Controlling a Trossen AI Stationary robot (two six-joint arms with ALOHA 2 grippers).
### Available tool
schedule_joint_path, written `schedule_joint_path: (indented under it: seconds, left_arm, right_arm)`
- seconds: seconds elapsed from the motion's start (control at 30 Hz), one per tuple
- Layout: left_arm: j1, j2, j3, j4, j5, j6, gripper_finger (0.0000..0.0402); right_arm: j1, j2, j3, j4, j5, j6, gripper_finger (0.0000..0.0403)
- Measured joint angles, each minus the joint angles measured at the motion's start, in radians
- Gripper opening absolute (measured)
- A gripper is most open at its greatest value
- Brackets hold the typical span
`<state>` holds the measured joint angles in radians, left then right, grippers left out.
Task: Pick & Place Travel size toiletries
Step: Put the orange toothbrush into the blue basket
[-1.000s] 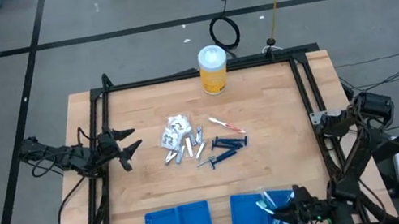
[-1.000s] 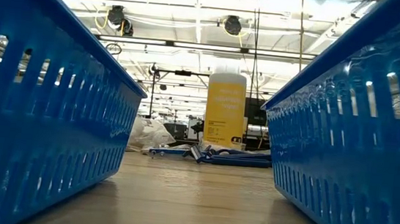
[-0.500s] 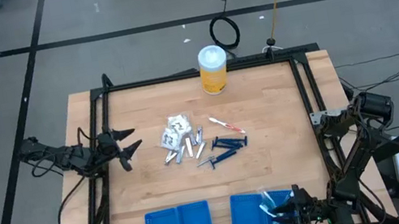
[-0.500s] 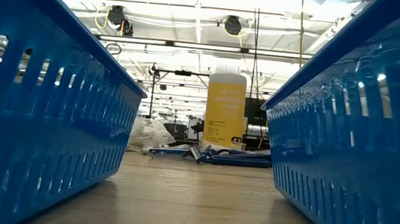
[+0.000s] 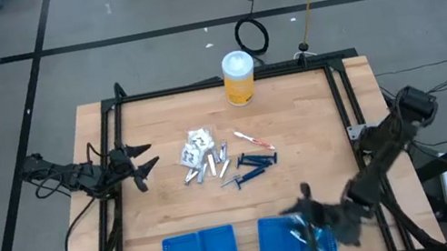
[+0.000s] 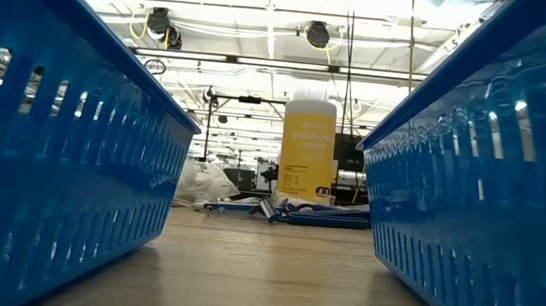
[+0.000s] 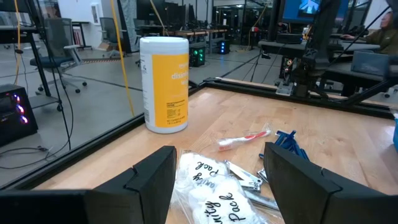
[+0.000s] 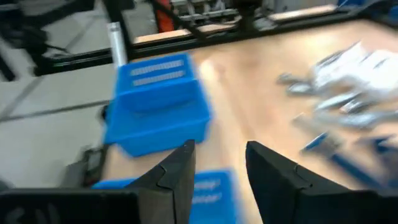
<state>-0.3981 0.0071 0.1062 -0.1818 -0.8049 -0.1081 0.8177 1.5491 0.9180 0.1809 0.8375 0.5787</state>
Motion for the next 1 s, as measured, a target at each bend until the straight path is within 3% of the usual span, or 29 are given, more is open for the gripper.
schedule_joint_path:
  seconds: [0.2, 0.43, 0.63, 0.83, 1.0]
  left_arm:
    - [0.0, 0.0, 0.0, 0.0, 0.0, 0.0, 0.0239]
    - [0.0, 0.0, 0.0, 0.0, 0.0, 0.0, 0.0239]
    - [0.0, 0.0, 0.0, 0.0, 0.0, 0.0, 0.0239]
    - [0.0, 0.0, 0.0, 0.0, 0.0, 0.0, 0.0239]
    - [0.0, 0.0, 0.0, 0.0, 0.0, 0.0, 0.0239]
  right_arm:
    - [-0.243, -0.13, 0.0, -0.073, -0.098, -0.223, 0.0141]
    - [-0.572, -0.153, 0.034, -0.17, -0.434, -0.371, 0.0163]
    - [-0.804, -0.112, 0.104, -0.406, -0.453, -0.425, 0.0197]
    - [-0.962, -0.006, 0.083, -0.445, -0.599, -0.385, 0.0204]
    - [-1.012, 0.084, 0.07, -0.433, -0.612, -0.415, 0.0195]
